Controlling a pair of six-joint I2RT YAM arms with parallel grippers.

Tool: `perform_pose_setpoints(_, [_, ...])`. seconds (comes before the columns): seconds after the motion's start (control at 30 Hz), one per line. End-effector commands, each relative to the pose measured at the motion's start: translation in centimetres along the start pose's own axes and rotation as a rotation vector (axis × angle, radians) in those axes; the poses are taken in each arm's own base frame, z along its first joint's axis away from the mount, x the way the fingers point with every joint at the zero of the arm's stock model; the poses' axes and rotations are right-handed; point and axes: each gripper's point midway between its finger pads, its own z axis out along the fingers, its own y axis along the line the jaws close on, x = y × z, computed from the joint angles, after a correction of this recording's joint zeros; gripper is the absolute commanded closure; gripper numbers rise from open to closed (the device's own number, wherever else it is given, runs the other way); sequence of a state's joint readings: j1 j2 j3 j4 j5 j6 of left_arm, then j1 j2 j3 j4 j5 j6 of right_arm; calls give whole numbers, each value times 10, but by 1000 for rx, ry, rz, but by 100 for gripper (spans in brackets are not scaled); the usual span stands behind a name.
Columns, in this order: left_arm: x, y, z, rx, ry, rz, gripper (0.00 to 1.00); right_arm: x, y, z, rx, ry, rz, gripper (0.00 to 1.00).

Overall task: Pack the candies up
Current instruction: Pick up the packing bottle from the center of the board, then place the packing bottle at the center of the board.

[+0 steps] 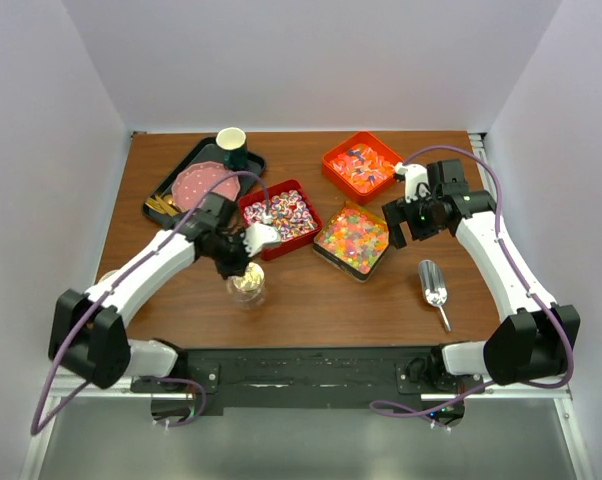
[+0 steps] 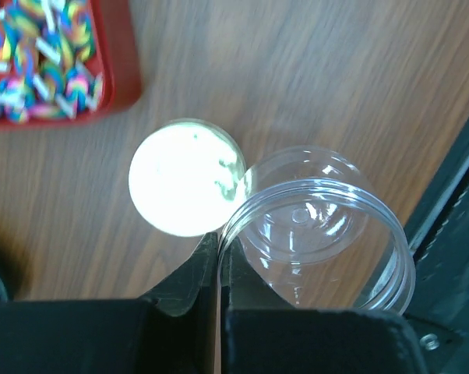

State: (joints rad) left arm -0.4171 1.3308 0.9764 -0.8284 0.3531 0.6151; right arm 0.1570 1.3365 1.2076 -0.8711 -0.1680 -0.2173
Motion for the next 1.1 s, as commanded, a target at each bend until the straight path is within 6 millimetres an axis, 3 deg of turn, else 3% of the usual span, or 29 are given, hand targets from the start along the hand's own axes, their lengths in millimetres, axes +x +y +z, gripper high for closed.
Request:
perform_pose_setpoints(0.0, [-78, 20, 4, -69, -130, -21, 100, -6, -6, -3, 30, 10, 5, 6])
perform_pose_setpoints(0.07, [-101, 29, 13, -100, -130, 19, 100, -8, -8, -2, 34, 28, 3, 6])
perform_pose_setpoints(0.23, [-128, 8, 39, -124, -81, 153, 100, -15, -14, 5, 29, 102, -8, 6])
perform_pose_setpoints(0.43, [-101, -19, 55, -83, 5, 216, 100, -36, -23, 11, 40, 133, -19, 7])
perform_pose_setpoints(0.63, [-85, -38, 65, -28, 33, 215, 100, -52, -22, 14, 45, 53, 29, 8])
perform_pose_setpoints(0.87, [-86, -58, 84, 30, 61, 208, 100, -36, -20, -4, 77, -1, 13, 7])
perform_pose_setpoints(1.07, [-94, -91, 90, 95, 74, 241, 100, -16, -11, -23, 82, -42, 19, 6])
